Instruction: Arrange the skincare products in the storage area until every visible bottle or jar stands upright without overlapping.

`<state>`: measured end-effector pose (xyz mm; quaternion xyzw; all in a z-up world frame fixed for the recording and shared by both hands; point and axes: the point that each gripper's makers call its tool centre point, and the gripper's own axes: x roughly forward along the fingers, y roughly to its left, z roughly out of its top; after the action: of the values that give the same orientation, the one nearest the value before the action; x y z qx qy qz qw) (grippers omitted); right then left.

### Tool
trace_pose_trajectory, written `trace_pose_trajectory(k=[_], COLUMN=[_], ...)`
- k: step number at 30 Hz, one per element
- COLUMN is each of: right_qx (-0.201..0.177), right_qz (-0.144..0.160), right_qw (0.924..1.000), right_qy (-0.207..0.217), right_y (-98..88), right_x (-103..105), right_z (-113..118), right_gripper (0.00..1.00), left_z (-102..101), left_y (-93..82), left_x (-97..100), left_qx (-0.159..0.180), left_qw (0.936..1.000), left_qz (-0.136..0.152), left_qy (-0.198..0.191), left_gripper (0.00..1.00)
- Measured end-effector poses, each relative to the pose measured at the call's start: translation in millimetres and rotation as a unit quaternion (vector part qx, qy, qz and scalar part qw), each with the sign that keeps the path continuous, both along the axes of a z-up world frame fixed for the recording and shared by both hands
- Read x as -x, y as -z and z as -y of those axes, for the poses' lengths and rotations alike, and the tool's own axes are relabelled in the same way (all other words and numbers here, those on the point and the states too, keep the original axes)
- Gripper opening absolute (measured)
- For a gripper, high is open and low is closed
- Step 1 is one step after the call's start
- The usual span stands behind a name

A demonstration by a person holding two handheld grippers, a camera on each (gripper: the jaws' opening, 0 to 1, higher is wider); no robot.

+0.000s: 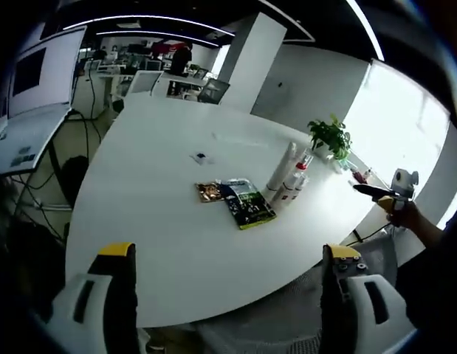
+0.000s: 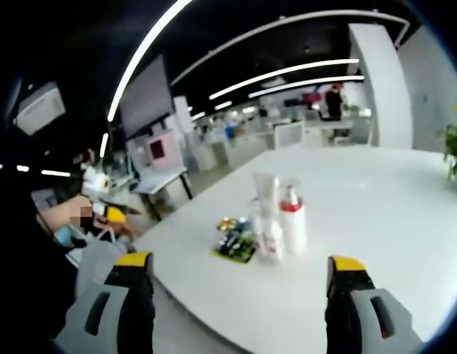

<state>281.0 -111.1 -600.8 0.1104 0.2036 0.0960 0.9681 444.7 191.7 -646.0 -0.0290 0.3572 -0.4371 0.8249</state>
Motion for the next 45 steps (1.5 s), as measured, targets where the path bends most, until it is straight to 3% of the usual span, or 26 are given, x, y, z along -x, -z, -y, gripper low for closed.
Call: trace_pose_trajectory(k=[5, 8, 20, 26, 45], right_qx=[-0.004, -0.009, -0.013, -0.014, -0.025], right_qz=[-0.007, -0.018, -0.016, -0.016, -0.039], right_qw=[1.0000, 0.9998, 0.9997, 0.9996, 0.9983], right_qy=[0.005, 0.008, 0.014, 0.019, 0.037], right_y=[8.2, 16.1, 16.3, 17.2, 33.9], right_x=[5.9, 9.7, 3.2, -1.6, -13.3], right_z=[0.2, 0.5, 4.4, 8.2, 19.3], right_gripper=[0.99, 0.99, 0.99, 0.99, 0.98], left_z=[7.9, 14.7, 29.0, 37.9, 72.6], left_y=[5.9, -0.2, -4.6, 2.4, 8.1], left_x=[2.8, 9.6, 18.1, 20.0, -16.1], left_qx=[-0.006, 0.000, -0.003, -0.016, -0.028], left_qw=[0.9999, 0.9999, 0.9996, 0.9985, 0.9954], left_qz=[-0.004, -0.003, -0.007, -0.015, -0.021], left_qy=[0.015, 0.016, 0.028, 0.051, 0.089], left_gripper=[0.99, 0.99, 0.99, 0.99, 0.98])
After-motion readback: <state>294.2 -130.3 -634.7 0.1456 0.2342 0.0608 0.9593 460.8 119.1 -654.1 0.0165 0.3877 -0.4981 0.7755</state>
